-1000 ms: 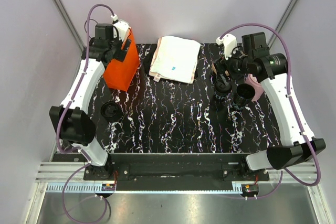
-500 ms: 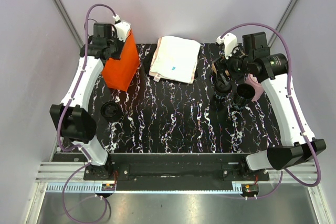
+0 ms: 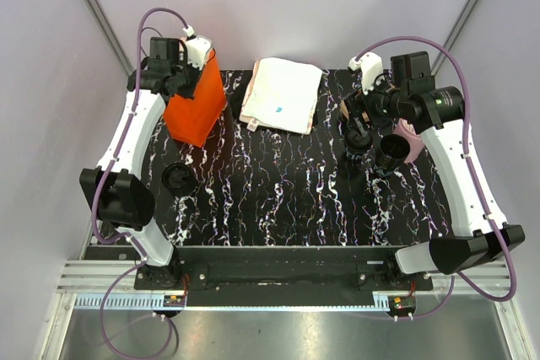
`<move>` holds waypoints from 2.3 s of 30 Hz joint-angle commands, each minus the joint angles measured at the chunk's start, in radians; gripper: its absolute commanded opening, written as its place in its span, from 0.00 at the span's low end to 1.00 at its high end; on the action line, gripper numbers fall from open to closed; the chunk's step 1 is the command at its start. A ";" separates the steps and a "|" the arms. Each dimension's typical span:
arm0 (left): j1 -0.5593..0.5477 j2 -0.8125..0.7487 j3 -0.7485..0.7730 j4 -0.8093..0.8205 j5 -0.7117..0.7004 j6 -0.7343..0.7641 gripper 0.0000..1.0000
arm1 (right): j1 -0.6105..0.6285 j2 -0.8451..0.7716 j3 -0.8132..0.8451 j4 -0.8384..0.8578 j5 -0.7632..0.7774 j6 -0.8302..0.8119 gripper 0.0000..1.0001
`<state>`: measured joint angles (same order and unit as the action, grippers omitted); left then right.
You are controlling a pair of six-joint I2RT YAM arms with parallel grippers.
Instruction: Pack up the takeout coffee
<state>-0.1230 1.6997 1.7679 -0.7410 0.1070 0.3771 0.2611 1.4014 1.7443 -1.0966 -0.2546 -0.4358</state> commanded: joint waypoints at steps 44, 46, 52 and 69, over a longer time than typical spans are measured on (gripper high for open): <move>-0.378 -0.525 -0.312 0.002 0.211 0.059 0.00 | -0.017 0.165 -0.005 0.086 0.299 -0.055 0.74; -0.412 -0.526 -0.329 0.005 0.200 0.046 0.00 | -0.026 0.182 -0.026 0.089 0.287 -0.058 0.73; -0.507 -0.514 -0.367 0.020 0.122 0.016 0.00 | -0.054 0.214 -0.074 0.113 0.207 -0.072 0.69; -0.633 -0.465 -0.397 0.043 0.051 -0.030 0.02 | -0.057 0.297 -0.193 0.165 0.072 -0.161 0.59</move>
<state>-0.7410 1.2324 1.3720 -0.7654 0.1825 0.3668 0.2054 1.6886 1.5585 -0.9684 -0.1436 -0.5720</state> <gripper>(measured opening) 0.015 0.597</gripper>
